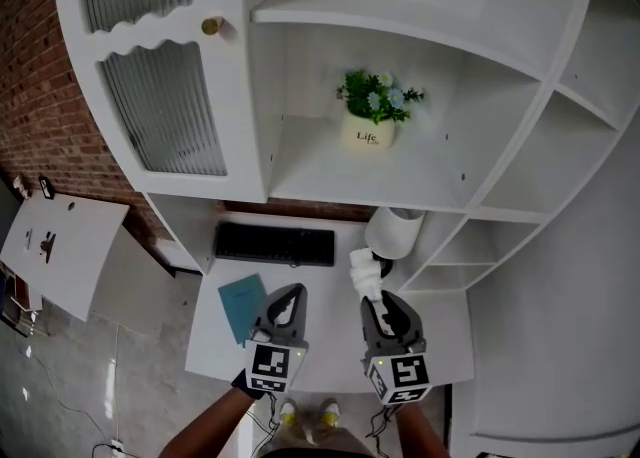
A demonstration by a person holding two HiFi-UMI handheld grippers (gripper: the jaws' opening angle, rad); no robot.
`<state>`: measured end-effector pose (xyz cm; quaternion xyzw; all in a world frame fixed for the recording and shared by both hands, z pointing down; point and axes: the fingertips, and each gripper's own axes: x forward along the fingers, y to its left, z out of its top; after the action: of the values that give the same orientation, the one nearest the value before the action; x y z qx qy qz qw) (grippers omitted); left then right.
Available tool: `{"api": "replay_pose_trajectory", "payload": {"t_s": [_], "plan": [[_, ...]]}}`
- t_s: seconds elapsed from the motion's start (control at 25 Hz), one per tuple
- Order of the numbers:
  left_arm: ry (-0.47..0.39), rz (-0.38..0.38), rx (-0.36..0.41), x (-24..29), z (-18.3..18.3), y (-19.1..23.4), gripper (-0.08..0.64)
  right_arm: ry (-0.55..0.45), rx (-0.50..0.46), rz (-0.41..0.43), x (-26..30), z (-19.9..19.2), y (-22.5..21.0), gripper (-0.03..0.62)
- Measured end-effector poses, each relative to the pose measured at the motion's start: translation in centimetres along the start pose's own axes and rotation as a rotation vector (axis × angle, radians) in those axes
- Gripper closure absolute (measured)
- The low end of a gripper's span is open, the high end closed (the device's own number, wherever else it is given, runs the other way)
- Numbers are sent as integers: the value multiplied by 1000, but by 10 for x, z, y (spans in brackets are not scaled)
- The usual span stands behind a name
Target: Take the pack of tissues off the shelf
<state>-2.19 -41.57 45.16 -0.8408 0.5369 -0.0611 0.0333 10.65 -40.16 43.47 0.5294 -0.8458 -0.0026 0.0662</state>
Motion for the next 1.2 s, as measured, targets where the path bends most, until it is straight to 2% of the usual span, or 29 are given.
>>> {"api": "replay_pose_trajectory", "payload": {"t_s": [0.24,0.72,1.2], "plan": [[99,-31,-48,-4,-69,-15,541,92,19,23,9,-67,19,462],[221,23,-119,-9,-193,-15,541,261,110,39,17,-212,54,462],[325,27,-183,-8,-286,-33,541,373,154,81,24,-303,78,462]]}}
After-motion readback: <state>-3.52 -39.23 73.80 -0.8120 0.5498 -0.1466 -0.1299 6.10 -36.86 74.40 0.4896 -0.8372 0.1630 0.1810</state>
